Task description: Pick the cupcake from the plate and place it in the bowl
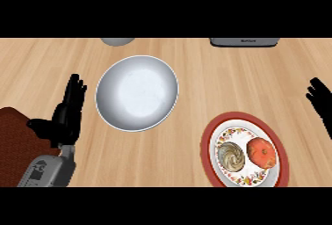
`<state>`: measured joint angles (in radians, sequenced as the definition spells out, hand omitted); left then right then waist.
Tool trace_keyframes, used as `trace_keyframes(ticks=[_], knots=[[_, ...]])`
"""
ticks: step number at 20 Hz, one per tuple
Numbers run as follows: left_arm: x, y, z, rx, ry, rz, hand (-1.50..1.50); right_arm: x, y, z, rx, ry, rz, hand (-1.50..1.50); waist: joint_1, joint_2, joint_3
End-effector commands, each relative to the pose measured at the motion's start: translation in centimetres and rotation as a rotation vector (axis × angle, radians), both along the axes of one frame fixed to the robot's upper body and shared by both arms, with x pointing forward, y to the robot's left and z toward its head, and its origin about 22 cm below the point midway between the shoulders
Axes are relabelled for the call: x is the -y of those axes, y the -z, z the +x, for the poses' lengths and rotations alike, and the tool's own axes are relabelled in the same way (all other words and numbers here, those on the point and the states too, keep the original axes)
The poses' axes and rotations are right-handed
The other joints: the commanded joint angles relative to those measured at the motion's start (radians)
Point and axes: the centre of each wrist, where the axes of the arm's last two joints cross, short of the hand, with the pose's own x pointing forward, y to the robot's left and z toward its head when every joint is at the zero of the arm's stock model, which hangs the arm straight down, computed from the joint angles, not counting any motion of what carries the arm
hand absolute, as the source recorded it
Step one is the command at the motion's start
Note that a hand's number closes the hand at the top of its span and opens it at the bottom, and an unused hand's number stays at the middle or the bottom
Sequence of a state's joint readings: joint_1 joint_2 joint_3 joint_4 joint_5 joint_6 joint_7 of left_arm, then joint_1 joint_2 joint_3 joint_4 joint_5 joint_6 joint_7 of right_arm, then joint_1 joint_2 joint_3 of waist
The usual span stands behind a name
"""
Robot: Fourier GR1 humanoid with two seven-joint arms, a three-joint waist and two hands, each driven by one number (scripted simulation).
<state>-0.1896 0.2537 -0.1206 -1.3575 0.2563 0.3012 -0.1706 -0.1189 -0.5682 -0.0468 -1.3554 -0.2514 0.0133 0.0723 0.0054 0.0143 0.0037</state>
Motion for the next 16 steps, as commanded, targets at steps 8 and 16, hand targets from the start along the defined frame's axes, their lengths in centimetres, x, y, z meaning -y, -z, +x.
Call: trace_keyframes(ticks=[8, 16], knots=[[-5.3, -4.8, 1.1, 0.087, -0.038, 0.093, 0.0, -17.2, -5.1, -0.6, 0.502, -0.625, -0.011, -1.5, -0.006, -0.048, -0.007], [-9.1, -6.0, 0.3, 0.087, -0.045, 0.089, 0.0, -21.6, -1.3, -11.6, 0.658, -0.664, -0.048, -1.5, -0.024, -0.023, -0.004]])
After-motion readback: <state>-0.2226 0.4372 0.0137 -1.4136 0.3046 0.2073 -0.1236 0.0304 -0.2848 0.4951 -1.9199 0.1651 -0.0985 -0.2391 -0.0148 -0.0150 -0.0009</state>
